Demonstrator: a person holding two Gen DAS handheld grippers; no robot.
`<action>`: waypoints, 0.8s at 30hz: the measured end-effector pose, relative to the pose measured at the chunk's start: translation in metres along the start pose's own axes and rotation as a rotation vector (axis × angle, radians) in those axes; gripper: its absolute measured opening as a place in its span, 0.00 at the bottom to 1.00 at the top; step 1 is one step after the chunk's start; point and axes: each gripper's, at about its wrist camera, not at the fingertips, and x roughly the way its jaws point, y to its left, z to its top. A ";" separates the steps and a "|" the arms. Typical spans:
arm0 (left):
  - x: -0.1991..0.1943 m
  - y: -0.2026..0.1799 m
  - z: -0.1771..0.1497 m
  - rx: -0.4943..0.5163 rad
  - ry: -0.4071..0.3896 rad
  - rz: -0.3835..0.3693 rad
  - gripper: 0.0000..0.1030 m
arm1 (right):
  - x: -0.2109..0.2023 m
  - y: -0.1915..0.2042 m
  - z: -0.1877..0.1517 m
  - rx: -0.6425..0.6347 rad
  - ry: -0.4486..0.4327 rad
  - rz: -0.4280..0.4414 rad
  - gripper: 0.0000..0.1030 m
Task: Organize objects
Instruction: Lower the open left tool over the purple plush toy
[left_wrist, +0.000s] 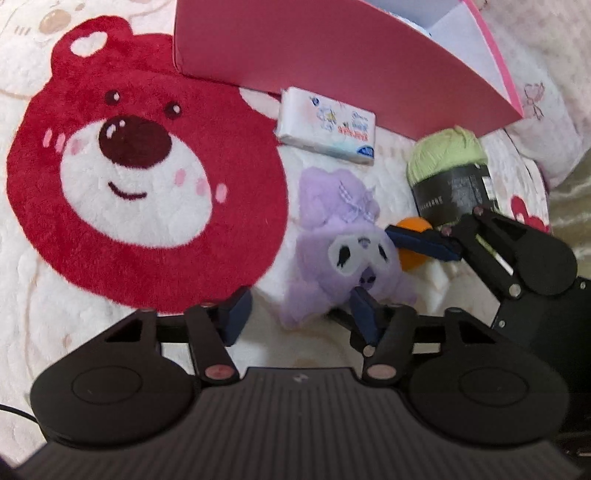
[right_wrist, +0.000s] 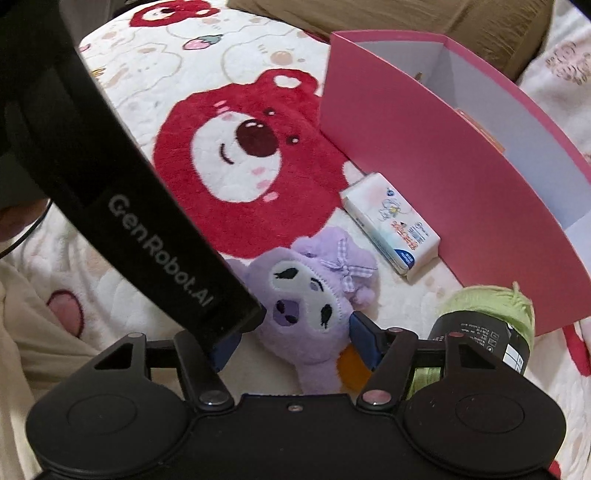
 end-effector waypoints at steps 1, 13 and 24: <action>0.001 0.001 0.000 -0.005 -0.006 0.004 0.54 | 0.002 -0.002 -0.001 0.014 -0.002 0.000 0.66; -0.012 0.007 0.001 -0.068 -0.050 -0.020 0.40 | 0.010 -0.008 0.008 0.129 -0.009 0.024 0.67; -0.035 0.038 0.016 -0.158 -0.127 0.007 0.39 | 0.013 -0.011 0.018 0.391 0.002 0.211 0.68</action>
